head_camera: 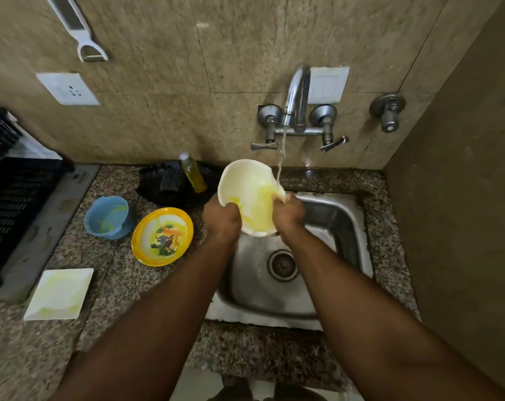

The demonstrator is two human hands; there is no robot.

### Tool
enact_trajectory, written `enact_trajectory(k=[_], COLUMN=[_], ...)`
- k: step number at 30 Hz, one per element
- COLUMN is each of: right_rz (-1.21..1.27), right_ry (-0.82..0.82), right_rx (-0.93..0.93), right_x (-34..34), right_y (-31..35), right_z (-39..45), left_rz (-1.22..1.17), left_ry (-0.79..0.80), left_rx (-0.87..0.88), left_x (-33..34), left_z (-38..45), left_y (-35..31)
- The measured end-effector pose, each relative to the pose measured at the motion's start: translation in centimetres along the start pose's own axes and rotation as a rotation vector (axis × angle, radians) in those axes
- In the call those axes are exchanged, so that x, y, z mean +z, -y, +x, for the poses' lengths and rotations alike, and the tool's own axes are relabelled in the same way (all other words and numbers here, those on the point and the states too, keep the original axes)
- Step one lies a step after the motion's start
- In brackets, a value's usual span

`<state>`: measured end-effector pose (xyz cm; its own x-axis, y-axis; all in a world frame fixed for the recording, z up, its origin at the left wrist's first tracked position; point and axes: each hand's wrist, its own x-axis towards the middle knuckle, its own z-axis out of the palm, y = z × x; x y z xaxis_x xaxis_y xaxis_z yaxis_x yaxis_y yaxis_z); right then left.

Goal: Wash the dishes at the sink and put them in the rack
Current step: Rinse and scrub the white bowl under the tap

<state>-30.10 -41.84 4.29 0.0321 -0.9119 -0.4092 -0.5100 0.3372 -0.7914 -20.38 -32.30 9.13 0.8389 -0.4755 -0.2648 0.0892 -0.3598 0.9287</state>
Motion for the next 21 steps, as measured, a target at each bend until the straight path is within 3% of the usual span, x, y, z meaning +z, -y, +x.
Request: enact_trajectory(k=[3,6,11,17,21], right_rz=[0.102,0.433,0.21,0.482,0.451], right_ry=[0.113,0.202,-0.043,0.221,0.131], right_rx=[0.107,0.181,0.215,0.168,0.16], right_x=[1.0,2.2,1.6,2.5,2.1], right_y=[-0.2,-0.9,-0.5,0.9,1.2], right_z=[-0.2,-2.2,-0.8,-3.7,-4.0], left_rz=[-0.097,-0.135,-0.056,-0.138,-0.186], left_ry=[-0.076,-0.113,-0.157,-0.286,-0.138], left_rx=[0.021,0.018,0.046,0.049,-0.022], left_x=[0.8,0.9,1.8,1.7,1.4], left_z=[-0.6,-0.8,-1.8,-1.3,-1.2], left_y=[0.1,-0.3,0.7,-0.4,0.1])
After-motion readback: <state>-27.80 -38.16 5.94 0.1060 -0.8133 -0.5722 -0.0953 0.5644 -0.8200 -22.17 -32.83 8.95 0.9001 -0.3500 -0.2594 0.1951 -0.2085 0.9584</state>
